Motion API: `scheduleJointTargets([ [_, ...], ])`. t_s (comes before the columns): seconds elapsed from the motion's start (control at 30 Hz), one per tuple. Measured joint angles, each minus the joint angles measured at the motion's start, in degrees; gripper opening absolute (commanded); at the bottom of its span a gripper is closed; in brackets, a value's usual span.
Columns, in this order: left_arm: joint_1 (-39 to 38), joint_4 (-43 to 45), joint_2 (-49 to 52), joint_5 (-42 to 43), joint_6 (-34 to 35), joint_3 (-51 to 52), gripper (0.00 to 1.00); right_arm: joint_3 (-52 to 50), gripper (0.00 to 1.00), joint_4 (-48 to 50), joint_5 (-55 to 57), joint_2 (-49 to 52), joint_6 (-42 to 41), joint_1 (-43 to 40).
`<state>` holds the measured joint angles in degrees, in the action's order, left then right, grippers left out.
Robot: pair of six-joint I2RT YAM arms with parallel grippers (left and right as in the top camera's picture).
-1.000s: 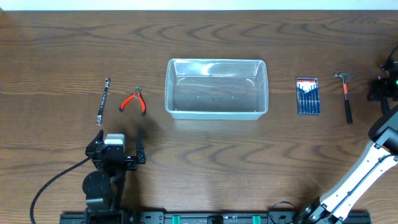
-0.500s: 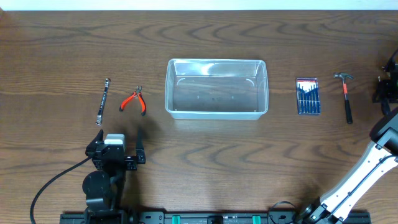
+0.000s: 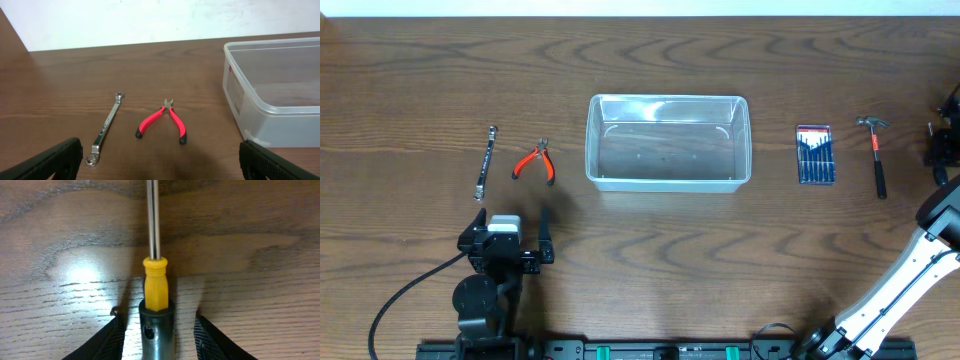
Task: Pack container
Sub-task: 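Lower the right gripper and close it on the screwdriver's black handle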
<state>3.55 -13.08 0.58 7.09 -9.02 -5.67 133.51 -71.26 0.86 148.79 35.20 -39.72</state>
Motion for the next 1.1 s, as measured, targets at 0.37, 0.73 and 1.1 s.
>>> scheduleJointTargets([
  [0.37,0.00,0.00,0.00,0.00,0.00,0.00,0.98,0.00,0.35,1.18,0.17,0.00,0.42,0.04],
  [0.73,0.00,0.00,0.00,0.00,0.00,0.00,0.98,0.00,0.25,1.11,0.24,0.00,0.66,0.31],
  [1.1,0.00,0.00,0.00,0.00,0.00,0.00,0.98,0.00,0.14,0.85,0.22,0.00,0.63,0.31],
])
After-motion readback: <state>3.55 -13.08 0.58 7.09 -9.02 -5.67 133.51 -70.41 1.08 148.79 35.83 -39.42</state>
